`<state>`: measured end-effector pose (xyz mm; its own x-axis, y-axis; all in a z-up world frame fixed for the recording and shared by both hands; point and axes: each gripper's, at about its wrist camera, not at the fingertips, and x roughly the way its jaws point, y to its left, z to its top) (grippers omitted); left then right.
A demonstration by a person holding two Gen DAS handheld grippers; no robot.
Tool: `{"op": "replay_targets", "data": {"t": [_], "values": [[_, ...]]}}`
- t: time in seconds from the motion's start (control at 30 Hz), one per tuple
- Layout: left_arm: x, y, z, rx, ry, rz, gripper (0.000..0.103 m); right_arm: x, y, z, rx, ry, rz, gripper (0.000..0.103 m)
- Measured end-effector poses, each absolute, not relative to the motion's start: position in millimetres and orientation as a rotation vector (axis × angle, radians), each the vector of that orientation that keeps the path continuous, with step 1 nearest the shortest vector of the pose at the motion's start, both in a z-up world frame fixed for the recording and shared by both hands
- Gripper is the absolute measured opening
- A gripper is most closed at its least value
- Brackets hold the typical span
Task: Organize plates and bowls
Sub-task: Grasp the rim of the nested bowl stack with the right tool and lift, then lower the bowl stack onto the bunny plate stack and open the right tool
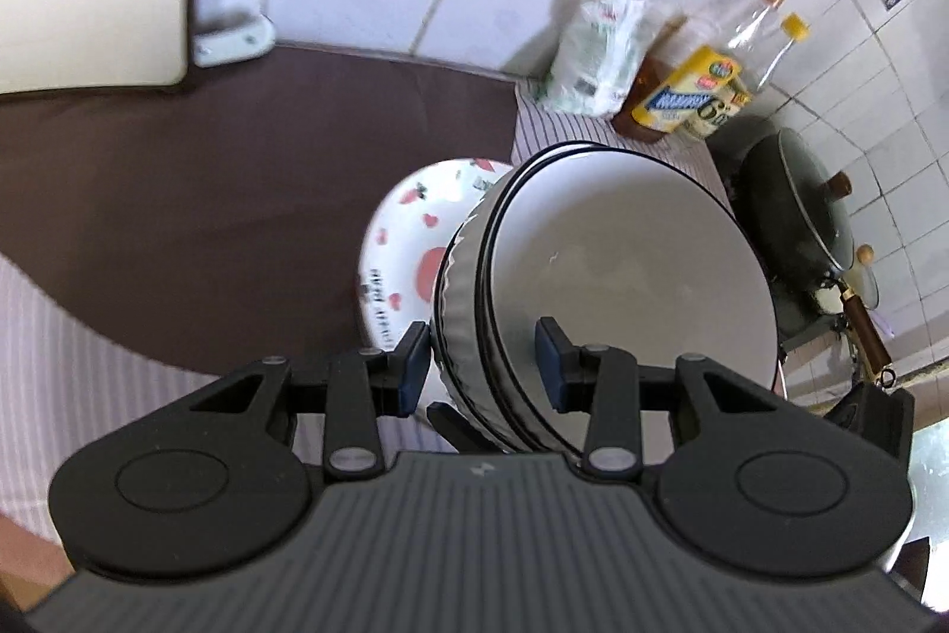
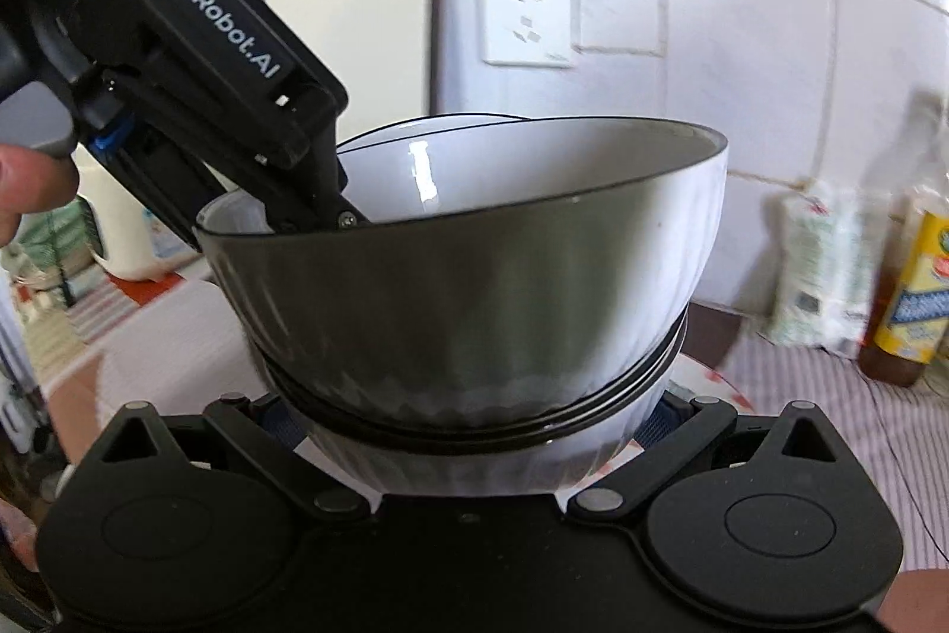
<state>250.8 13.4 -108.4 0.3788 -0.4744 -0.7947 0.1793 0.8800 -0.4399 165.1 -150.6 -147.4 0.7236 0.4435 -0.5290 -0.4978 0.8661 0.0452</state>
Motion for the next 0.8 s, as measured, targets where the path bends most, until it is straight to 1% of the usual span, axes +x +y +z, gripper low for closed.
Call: {"op": "replay_targets", "data": {"t": [0.23, 0.53, 0.8], "values": [[278, -13, -138, -0.282, 1.148, -0.443, 0.037, 188, -181, -174, -0.067, 0.622, 0.484, 0.103], [303, -27, -165, -0.245, 1.223, -0.414, 0.038, 207, -178, -199, -0.089, 0.678, 0.493, 0.103], [302, -35, -167, -0.215, 1.214, -0.372, 0.038, 221, -177, -202, -0.125, 0.721, 0.513, 0.103]]}}
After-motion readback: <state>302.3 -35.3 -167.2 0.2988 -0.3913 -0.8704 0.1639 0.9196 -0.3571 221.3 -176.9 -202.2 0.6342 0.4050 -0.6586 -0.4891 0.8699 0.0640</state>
